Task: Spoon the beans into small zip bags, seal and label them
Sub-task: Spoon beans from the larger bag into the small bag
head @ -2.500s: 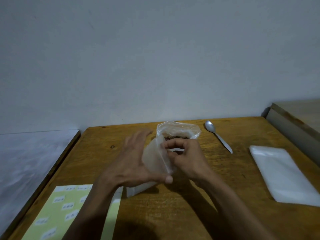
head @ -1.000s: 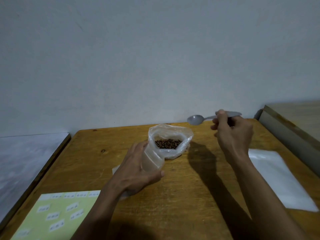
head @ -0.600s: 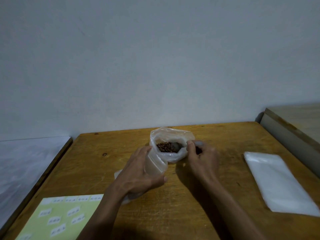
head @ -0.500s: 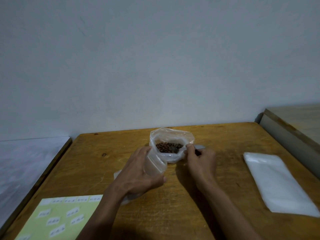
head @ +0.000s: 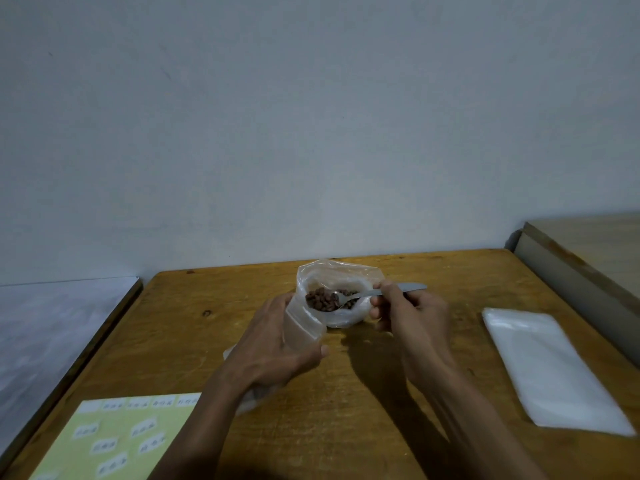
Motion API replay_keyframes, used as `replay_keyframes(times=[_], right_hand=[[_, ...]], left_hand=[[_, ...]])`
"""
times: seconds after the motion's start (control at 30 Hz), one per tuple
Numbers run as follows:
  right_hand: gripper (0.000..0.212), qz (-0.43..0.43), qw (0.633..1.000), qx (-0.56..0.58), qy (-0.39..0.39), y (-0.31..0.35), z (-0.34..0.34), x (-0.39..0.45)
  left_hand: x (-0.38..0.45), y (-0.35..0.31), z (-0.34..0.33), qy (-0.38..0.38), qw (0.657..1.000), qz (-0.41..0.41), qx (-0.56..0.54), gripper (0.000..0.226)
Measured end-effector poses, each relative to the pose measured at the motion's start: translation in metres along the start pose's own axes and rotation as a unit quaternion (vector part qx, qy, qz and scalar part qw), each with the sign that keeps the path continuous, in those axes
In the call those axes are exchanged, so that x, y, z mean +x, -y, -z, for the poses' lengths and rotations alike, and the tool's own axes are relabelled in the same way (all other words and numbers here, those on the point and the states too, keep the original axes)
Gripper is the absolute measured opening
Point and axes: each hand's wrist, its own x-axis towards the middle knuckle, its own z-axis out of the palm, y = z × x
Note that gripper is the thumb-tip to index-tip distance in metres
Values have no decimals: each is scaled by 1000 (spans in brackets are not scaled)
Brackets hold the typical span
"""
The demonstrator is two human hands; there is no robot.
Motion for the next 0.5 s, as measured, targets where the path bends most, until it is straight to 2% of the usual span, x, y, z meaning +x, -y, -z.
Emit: replay_keyframes(times=[0.13, 0.4, 0.5], right_hand=[[30, 41, 995, -77, 50, -9, 7, -8], [34, 158, 972, -160, 73, -24, 21, -11], [23, 211, 954, -196, 86, -26, 26, -13]], left_hand=[[0, -3, 2, 7, 1000, 2, 7, 98], [-1, -6, 0, 3, 999, 3, 33, 106], [0, -6, -1, -2, 999, 4, 33, 104]])
